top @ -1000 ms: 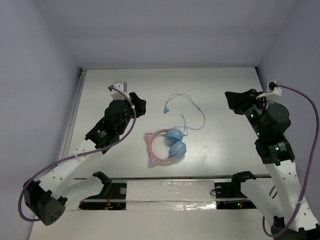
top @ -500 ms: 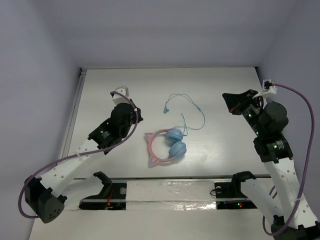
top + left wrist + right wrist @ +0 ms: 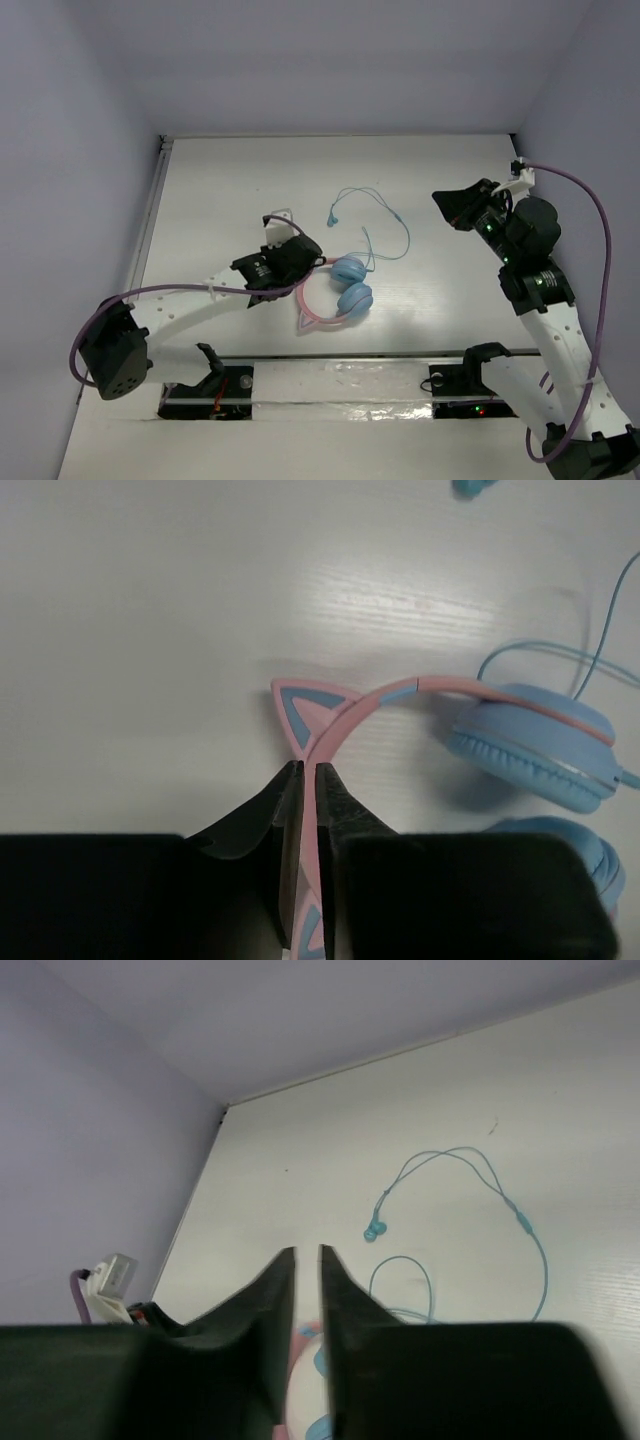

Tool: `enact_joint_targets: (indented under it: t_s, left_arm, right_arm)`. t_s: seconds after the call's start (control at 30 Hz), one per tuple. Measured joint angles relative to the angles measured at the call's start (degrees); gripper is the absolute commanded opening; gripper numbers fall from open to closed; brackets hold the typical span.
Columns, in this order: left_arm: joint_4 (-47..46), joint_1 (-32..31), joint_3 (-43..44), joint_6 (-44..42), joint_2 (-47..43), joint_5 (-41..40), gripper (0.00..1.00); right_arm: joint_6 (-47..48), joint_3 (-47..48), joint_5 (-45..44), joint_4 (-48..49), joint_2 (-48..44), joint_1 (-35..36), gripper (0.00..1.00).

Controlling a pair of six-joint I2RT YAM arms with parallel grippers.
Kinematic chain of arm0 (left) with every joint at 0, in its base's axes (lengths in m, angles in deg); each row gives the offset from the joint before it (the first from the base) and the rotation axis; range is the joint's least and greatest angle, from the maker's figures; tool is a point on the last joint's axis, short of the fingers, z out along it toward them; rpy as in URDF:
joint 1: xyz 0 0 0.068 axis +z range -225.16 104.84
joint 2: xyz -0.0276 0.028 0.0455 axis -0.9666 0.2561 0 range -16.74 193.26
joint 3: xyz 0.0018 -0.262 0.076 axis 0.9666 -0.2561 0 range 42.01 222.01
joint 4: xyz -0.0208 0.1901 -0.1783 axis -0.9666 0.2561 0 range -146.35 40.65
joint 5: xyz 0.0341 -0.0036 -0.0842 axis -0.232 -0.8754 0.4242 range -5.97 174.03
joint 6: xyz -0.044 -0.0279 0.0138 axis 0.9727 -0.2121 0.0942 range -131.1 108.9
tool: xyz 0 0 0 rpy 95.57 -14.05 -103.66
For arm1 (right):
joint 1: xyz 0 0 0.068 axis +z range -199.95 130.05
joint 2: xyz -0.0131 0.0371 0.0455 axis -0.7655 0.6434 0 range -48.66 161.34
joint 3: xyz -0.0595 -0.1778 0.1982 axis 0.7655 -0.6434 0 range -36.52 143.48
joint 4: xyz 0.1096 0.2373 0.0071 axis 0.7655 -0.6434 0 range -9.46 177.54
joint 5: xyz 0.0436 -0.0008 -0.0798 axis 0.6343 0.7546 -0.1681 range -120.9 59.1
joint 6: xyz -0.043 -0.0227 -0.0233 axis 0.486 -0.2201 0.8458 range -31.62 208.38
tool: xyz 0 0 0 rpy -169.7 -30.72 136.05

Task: Wrap the headphones

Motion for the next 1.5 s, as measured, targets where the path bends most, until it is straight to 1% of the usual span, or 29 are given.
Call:
enact_joint_targets:
  t_s: [0.03,0.1,0.13,0.2,0.23,0.3,0.4,0.47,0.53,0.77,0.97,1.1,1.13,1.3,1.33,1.4,1.43,1.5]
  left_arm:
    - [0.6,-1.0,-0.2,1.4,0.5,0.0,0.17]
    - [1.4,-3.1,-1.3,4.1,1.6,0.3,0.25]
    - [1.7,-3.9,-2.1,5.7,2.1,0.6,0.31]
    - [2.5,-5.0,-3.6,8.8,3.1,1.7,0.35]
    - [3.1,-5.2,-4.2,10.5,3.5,2.1,0.41]
    - [4.1,-5.2,-5.0,13.6,3.6,2.7,0.43]
    - [4.2,-5.3,-5.6,17.7,3.5,3.6,0.44]
    - [4.0,-5.5,-6.3,19.7,3.4,4.4,0.47]
    - [3.7,-5.6,-7.1,21.1,3.6,5.4,0.5]
    - [3.1,-6.0,-7.3,23.3,7.7,6.3,0.52]
    - [1.9,-6.2,-7.3,23.6,10.2,6.2,0.51]
    - [0.9,-6.2,-6.9,23.4,12.3,5.1,0.46]
    - [0.6,-6.2,-6.8,23.3,12.5,4.8,0.43]
    - [-1.3,-6.2,-6.7,22.8,13.5,3.7,0.35]
    - [-1.5,-6.2,-6.6,22.6,13.7,3.4,0.31]
    - [-2.1,-6.2,-6.4,22.4,14.3,2.9,0.26]
    - [-2.5,-6.2,-6.3,22.4,14.6,2.7,0.21]
    - [-3.0,-6.2,-6.3,22.2,14.8,2.4,0.15]
  right_arm:
    - [-0.1,0.0,0.2,0.0,0.1,0.0,0.33]
    - [0.0,-0.2,0.5,0.1,0.2,0.0,0.43]
    - [0.0,-0.3,0.8,0.1,0.3,0.0,0.45]
    - [0.0,-0.3,1.2,0.1,0.6,0.0,0.48]
    - [0.1,-0.3,1.4,0.1,0.7,0.0,0.48]
    - [0.1,-0.3,1.7,0.1,0.7,0.1,0.49]
    - [0.2,-0.3,1.8,0.1,0.6,0.4,0.49]
    - [0.2,-0.3,1.9,0.1,0.6,0.4,0.49]
    - [0.2,-0.3,2.0,0.1,0.6,0.5,0.49]
    - [0.2,-0.3,2.4,0.1,0.5,0.8,0.49]
    - [0.2,-0.3,2.6,0.1,0.5,1.1,0.48]
    - [0.2,-0.4,2.8,0.1,0.3,1.5,0.48]
    - [0.2,-0.5,2.8,0.1,0.2,1.5,0.48]
    - [0.2,-0.6,2.8,0.1,-0.3,1.5,0.47]
    - [0.2,-0.6,2.8,0.2,-0.3,1.5,0.47]
    - [0.2,-0.6,2.8,0.2,-0.3,1.5,0.47]
    - [0.2,-0.6,2.8,0.2,-0.3,1.5,0.47]
    - [0.2,-0.6,2.8,0.2,-0.3,1.5,0.47]
